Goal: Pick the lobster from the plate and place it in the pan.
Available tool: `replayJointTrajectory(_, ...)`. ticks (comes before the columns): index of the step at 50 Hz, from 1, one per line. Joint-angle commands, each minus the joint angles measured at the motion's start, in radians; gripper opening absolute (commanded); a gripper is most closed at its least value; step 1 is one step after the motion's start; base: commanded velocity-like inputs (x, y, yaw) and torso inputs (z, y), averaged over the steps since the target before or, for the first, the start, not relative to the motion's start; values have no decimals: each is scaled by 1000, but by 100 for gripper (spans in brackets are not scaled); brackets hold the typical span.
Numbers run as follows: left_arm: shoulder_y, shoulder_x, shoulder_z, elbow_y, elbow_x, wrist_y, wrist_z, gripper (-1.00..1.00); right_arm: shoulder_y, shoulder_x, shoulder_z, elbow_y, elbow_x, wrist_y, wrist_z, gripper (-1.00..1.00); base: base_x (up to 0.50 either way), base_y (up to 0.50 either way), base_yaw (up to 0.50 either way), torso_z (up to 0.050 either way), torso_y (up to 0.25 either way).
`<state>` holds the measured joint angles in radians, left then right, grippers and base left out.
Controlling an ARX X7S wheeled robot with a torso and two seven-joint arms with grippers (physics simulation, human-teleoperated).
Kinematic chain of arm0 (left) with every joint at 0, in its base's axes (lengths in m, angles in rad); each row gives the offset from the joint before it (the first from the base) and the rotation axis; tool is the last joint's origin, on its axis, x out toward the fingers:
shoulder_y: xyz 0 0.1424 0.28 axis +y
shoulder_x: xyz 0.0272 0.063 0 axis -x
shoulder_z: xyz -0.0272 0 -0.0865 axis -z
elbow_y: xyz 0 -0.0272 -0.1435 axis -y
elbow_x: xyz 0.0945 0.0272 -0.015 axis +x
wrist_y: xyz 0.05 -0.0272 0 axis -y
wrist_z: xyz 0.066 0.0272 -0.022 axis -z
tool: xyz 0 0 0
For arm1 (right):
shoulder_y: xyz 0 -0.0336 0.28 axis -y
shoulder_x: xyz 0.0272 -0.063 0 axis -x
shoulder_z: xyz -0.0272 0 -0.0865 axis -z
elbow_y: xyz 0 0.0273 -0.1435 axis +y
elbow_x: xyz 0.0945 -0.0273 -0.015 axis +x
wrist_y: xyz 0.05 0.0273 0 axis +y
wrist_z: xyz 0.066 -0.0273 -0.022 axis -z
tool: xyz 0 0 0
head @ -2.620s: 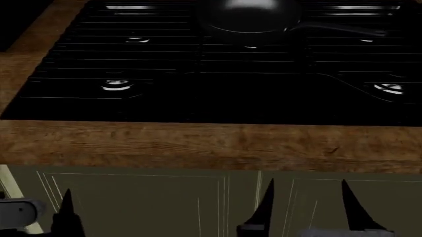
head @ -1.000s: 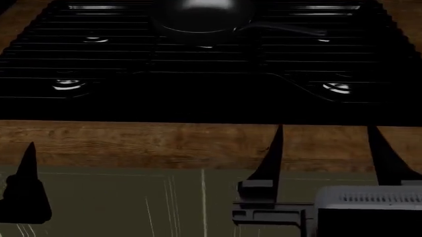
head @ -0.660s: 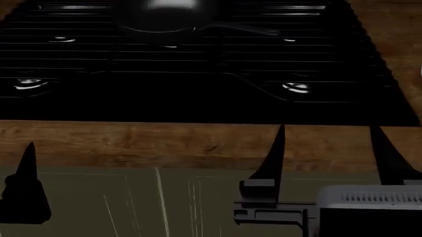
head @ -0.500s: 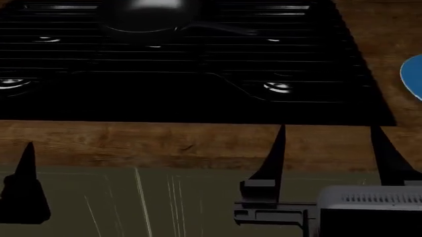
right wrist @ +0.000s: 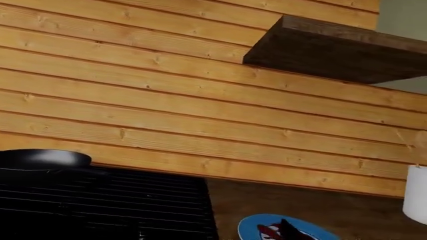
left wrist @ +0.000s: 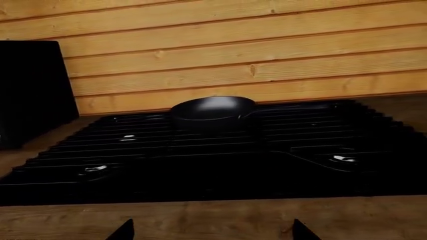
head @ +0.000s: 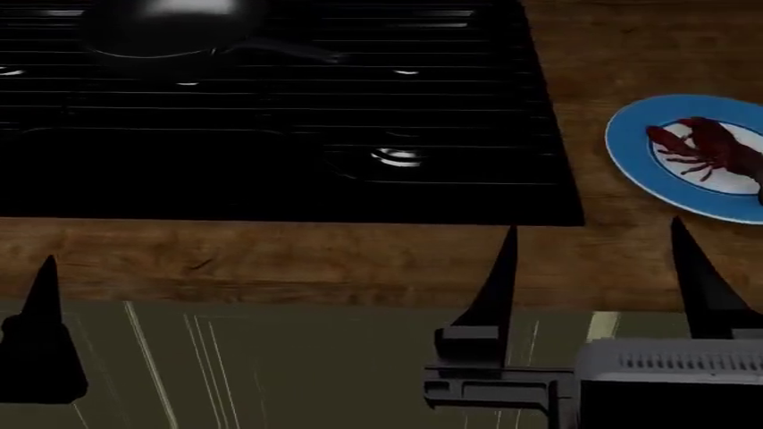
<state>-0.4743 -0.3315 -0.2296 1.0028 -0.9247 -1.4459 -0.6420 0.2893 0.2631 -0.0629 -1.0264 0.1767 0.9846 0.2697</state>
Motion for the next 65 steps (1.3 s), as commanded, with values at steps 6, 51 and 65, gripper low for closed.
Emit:
replayJointTrajectory(6, 17, -8, -11, -22, -19, 83, -4, 100, -2, 3, 14, -6, 13, 11, 9, 100, 0, -382, 0, 0, 0)
replayJointTrajectory(51, 14, -52, 2, -35, -111, 126, -79, 100, 12, 32, -12, 0, 57, 9, 78, 100, 0, -260, 0, 0, 0)
replayJointTrajectory(65, 29, -69, 19, -46, -102, 159, -84, 100, 5, 55, -30, 7, 76, -21, 105, 100, 191, 0, 0, 0, 0)
